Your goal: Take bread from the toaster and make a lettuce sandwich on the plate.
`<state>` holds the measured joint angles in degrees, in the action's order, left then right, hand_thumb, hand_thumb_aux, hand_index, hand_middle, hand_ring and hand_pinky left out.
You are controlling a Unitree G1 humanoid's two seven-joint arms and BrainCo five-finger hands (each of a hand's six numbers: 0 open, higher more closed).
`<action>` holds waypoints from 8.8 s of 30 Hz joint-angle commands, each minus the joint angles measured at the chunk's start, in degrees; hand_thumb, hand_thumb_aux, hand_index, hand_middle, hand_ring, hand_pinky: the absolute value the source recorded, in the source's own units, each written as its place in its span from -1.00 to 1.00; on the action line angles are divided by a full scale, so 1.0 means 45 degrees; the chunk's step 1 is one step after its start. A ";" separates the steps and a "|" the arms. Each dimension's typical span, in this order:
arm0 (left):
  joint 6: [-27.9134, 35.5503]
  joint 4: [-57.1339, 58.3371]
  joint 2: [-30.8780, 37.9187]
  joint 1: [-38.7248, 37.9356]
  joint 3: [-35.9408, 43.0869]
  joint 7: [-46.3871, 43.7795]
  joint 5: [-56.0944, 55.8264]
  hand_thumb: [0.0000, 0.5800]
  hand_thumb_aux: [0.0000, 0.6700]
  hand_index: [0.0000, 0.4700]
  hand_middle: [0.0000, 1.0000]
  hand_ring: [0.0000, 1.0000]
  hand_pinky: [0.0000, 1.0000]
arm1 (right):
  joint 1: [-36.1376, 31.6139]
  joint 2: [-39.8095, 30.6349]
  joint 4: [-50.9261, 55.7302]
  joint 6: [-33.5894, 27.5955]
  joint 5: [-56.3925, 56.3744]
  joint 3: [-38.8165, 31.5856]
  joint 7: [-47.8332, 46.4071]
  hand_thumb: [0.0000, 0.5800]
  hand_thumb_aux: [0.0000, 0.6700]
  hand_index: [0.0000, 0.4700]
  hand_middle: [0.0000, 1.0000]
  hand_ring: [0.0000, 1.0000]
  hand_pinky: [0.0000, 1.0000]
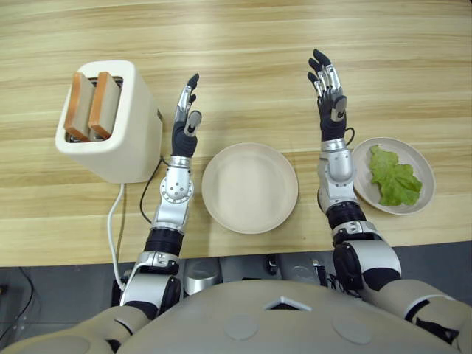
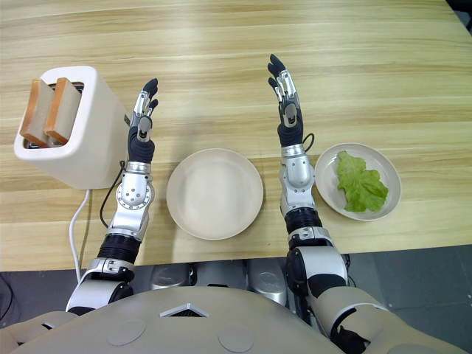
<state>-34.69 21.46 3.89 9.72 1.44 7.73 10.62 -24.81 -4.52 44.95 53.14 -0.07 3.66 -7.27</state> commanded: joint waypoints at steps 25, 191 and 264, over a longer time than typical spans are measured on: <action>0.1340 -0.5986 0.1790 -0.1054 -0.0007 0.1638 0.7058 -1.00 -1.00 -1.00 -1.00 -1.00 -1.00 | -0.0283 0.0119 0.0535 -0.0065 -0.0199 0.0030 -0.0022 -1.00 -1.00 -1.00 -1.00 -1.00 -1.00; 0.7573 -0.7119 0.1960 -0.2992 0.1475 -0.0733 0.4028 -1.00 -1.00 -1.00 -1.00 -1.00 -1.00 | 0.2255 -0.9908 0.4001 -0.2773 1.2810 -0.3518 1.5382 -1.00 -1.00 -1.00 -1.00 -1.00 -1.00; 0.6558 -0.4823 0.1647 -0.2035 0.1390 0.0211 0.3887 -1.00 -1.00 -1.00 -1.00 -1.00 -1.00 | -0.1264 -0.8399 -0.1577 -0.2264 1.2298 -0.7027 1.5377 1.00 1.00 0.96 1.00 1.00 1.00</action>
<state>-5.31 -1.91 10.91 0.02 8.21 8.35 28.56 -29.51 -43.79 39.19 42.22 53.83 -26.25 64.23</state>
